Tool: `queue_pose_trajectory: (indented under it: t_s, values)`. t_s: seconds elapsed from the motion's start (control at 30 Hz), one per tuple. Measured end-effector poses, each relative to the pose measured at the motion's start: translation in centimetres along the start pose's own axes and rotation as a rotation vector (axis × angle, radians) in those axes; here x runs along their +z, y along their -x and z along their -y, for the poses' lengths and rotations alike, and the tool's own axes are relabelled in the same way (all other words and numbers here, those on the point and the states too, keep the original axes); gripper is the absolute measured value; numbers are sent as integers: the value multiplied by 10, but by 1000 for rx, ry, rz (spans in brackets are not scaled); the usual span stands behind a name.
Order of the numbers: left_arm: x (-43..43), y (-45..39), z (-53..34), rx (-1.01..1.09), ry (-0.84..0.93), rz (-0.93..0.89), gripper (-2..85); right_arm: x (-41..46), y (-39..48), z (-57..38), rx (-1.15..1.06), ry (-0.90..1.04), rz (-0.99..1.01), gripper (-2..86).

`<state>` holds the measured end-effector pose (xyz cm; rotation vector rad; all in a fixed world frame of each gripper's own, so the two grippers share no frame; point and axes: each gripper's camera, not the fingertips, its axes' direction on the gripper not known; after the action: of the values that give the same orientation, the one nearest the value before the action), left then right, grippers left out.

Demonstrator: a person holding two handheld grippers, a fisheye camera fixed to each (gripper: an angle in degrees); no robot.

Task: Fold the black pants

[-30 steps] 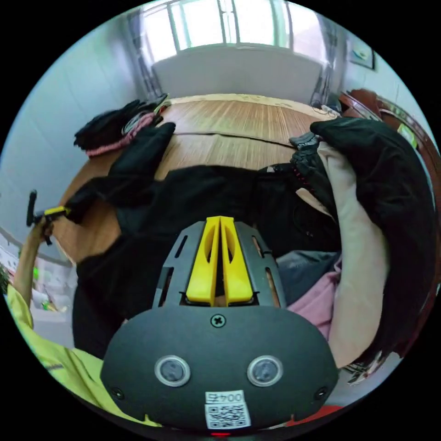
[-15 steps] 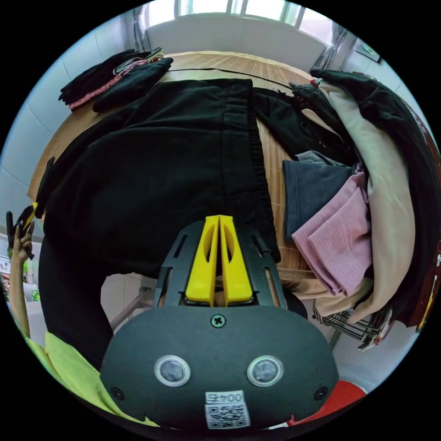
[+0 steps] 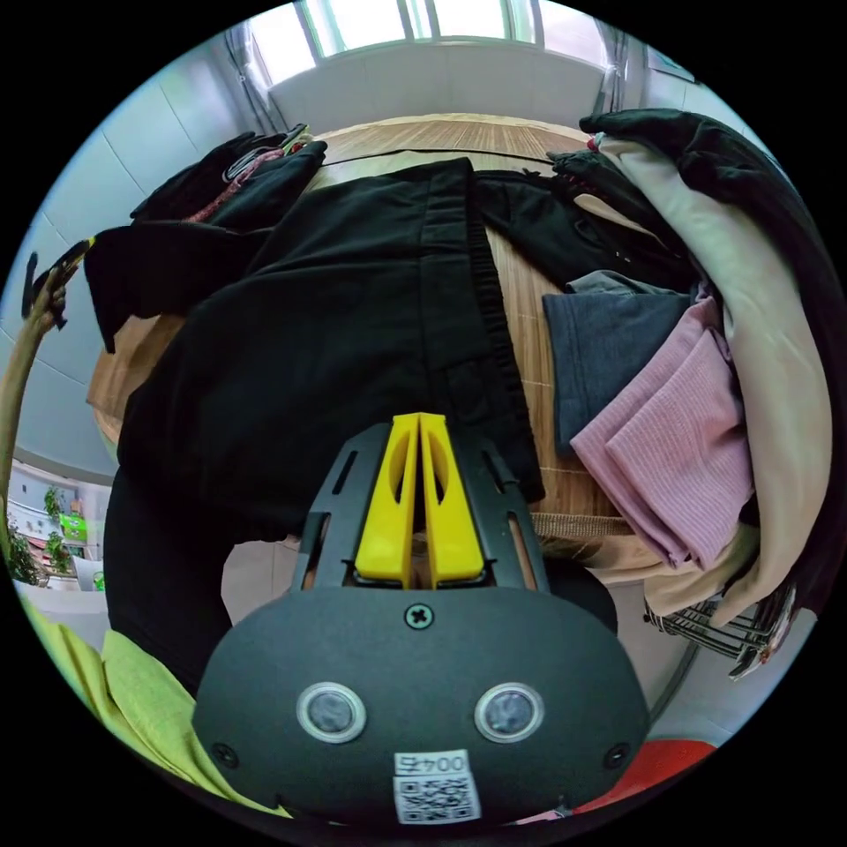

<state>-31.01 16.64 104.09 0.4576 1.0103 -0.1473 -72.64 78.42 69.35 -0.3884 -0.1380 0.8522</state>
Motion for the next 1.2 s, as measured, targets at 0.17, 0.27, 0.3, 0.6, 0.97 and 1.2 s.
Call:
queue_pose_trajectory:
  t_s: [0.17, 0.27, 0.3, 0.6, 0.97, 1.2]
  values:
    - [32, -38, 51, 128, 121, 259, 81, 5, -5, -9, 2, -8, 7, -6]
    - [2, -52, 45, 59, -130, 171, 71, 8, 2, -11, -43, 5, -36, -6]
    - [-15, -52, 31, -9, -258, 61, 61, 9, 3, -11, -55, 8, -47, -6]
    - [-212, -103, -146, -37, -913, -219, 99, 17, 0, -18, -41, 4, -38, -6]
    - [-197, -74, -276, -117, -558, -359, 30, 23, 16, -39, -66, -51, -125, -7]
    - [-73, -115, -429, -19, 181, -129, 120, 25, 21, -46, -72, -63, -139, -7]
